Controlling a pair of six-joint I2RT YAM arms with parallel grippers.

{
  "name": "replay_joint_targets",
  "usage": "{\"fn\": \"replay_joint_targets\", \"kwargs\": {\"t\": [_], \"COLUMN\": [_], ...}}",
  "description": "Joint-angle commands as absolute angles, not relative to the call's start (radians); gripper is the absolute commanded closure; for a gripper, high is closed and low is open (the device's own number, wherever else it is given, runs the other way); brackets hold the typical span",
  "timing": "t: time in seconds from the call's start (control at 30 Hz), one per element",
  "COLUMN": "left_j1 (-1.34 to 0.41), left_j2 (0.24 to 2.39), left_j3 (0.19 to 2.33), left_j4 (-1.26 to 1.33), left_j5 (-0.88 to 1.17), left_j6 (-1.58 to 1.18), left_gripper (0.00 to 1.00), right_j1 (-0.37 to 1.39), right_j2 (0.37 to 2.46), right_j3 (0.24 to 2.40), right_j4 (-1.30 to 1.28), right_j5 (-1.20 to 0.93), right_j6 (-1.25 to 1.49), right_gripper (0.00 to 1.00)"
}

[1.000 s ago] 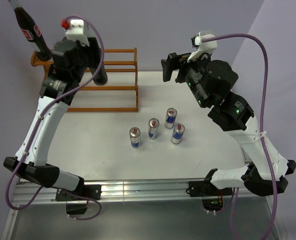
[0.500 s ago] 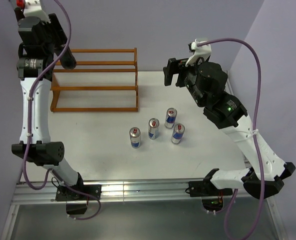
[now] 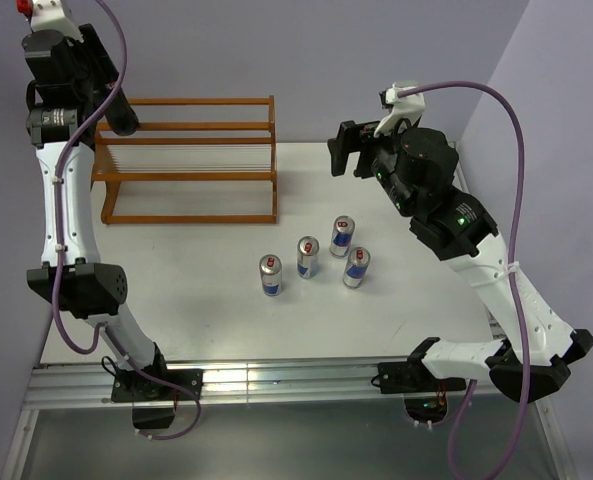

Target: Place and organize the beverage onto the shelf

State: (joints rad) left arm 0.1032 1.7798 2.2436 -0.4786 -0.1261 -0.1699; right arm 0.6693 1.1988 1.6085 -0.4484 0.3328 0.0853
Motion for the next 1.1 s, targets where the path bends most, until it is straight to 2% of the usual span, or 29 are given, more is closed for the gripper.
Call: {"fn": "replay_joint_targets", "kwargs": {"t": [0.0, 1.07], "left_j1": [0.101, 0.106], "left_j2": [1.729, 1.893], "left_j3": [2.345, 2.402], "left_j4": [-0.121, -0.011], "left_j5": [-0.086, -0.035], "left_j6": [-0.172, -0.025], "left_gripper": [1.00, 1.00], "right_j1": [0.658, 0.607], "right_j2": [1.183, 1.230], "right_j3": [1.595, 1.532], "right_j4": [-0.390, -0.313], "right_j5": [0.314, 0.180], "right_j6": [0.094, 0.101], "right_gripper": [0.05, 0.05]}}
